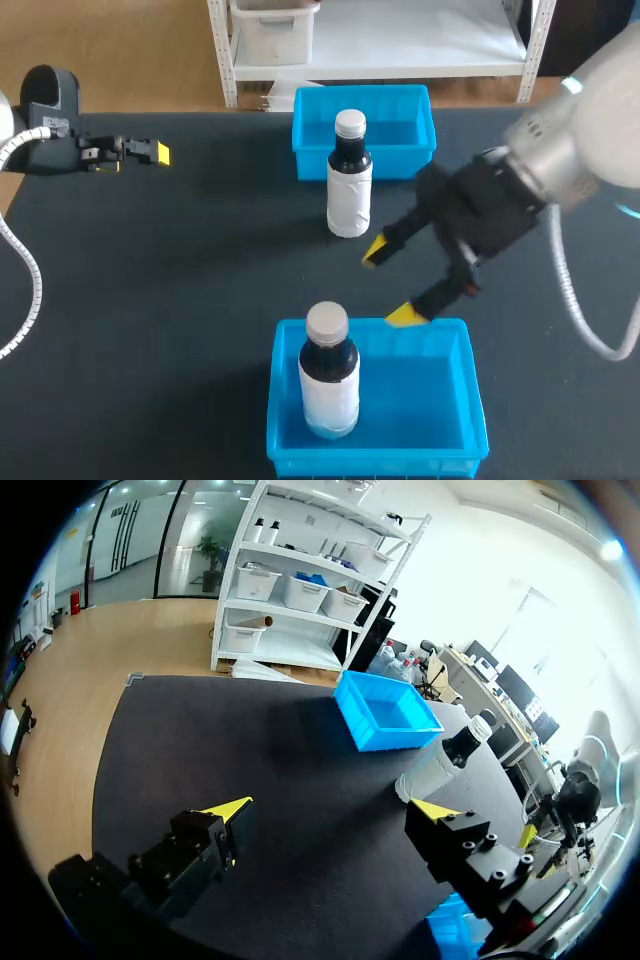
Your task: Pick up the bottle, and place it in the far bin if it is heavy, or in the near bin if it is light.
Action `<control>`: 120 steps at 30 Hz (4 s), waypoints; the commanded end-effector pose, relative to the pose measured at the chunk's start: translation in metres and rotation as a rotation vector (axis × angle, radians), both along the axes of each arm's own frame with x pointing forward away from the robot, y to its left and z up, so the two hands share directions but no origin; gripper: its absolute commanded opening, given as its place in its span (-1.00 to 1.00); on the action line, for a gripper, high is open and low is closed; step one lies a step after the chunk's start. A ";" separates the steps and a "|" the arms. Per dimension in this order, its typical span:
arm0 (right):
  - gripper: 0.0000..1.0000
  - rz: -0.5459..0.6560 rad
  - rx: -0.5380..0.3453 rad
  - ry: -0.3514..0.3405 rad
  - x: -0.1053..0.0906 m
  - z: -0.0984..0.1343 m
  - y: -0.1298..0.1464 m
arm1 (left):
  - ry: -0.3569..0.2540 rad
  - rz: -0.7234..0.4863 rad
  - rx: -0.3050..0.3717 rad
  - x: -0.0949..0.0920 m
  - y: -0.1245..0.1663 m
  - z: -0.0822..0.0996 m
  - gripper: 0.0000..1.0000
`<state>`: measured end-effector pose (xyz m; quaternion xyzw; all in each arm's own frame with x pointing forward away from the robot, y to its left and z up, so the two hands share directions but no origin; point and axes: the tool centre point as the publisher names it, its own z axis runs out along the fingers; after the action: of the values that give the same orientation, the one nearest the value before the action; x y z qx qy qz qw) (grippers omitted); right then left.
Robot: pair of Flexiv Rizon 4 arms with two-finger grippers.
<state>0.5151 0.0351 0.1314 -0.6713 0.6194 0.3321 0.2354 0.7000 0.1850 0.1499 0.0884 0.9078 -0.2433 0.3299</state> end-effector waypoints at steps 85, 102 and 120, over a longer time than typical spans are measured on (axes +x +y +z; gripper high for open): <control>0.39 -0.122 0.138 -0.063 0.245 -0.009 0.048 | 0.000 0.000 0.000 0.000 0.000 0.000 1.00; -1.00 -0.113 0.143 -0.079 0.239 -0.002 0.048 | 0.000 0.000 0.000 0.000 0.000 0.000 1.00; -1.00 -0.141 0.133 -0.137 0.191 0.077 0.000 | 0.000 0.000 0.000 0.000 0.000 0.000 1.00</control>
<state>0.7381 0.0516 0.1888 -0.6371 0.6145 0.3278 0.3301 0.7000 0.1850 0.1500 0.0885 0.9078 -0.2433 0.3299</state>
